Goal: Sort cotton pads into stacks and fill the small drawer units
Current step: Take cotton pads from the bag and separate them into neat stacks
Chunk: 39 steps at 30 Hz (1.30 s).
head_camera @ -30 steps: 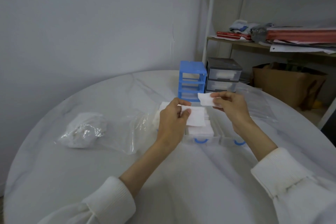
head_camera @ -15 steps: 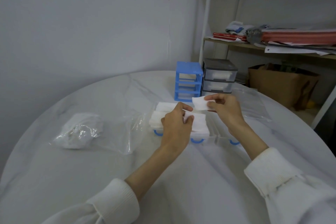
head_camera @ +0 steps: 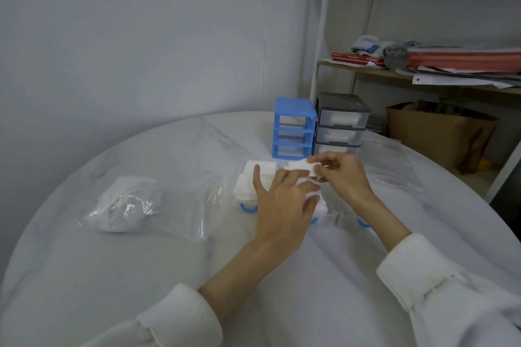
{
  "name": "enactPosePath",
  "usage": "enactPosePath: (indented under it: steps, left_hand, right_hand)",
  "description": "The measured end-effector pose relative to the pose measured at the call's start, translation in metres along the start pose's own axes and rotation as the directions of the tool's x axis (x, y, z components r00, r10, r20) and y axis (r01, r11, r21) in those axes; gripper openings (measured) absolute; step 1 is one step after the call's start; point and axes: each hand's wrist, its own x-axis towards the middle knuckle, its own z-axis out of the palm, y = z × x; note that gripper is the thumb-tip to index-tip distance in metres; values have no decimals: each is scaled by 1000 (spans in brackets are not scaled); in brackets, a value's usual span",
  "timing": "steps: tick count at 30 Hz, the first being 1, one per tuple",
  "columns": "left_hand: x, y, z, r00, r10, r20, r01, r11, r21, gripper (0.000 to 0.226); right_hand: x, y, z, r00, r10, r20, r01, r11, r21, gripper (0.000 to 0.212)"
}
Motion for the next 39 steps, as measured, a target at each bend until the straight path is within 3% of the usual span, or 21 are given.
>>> enactPosePath:
  steps: [6,15,24,27,30,32,39]
  left_hand:
    - [-2,2,1,988,32,154,5,973,-233,26]
    - [0,-1,-6,970,62,236,1,966,-260,28]
    - [0,-3,-9,970,109,218,-62,975,-213,29]
    - [0,-4,-7,969,144,201,-96,968,-230,32]
    - [-4,-8,-6,944,208,256,-129,947,-294,42]
    - [-8,-9,-8,915,257,311,-162,940,-300,46]
    - [-9,-18,-14,834,306,459,-257,952,-166,54]
  right_hand:
    - [-1,3,1,998,-48,45,49,998,-39,25]
    - [-2,-3,1,999,-28,22,26,998,62,26]
    - [-2,4,5,986,-157,59,167,925,-340,19]
    - [-2,4,3,965,-244,97,262,894,-364,20]
    - [-8,1,0,934,-150,325,214,962,-170,43]
    - [-10,2,0,884,-29,466,126,976,-178,67]
    - [-14,1,-1,862,159,482,32,930,-366,97]
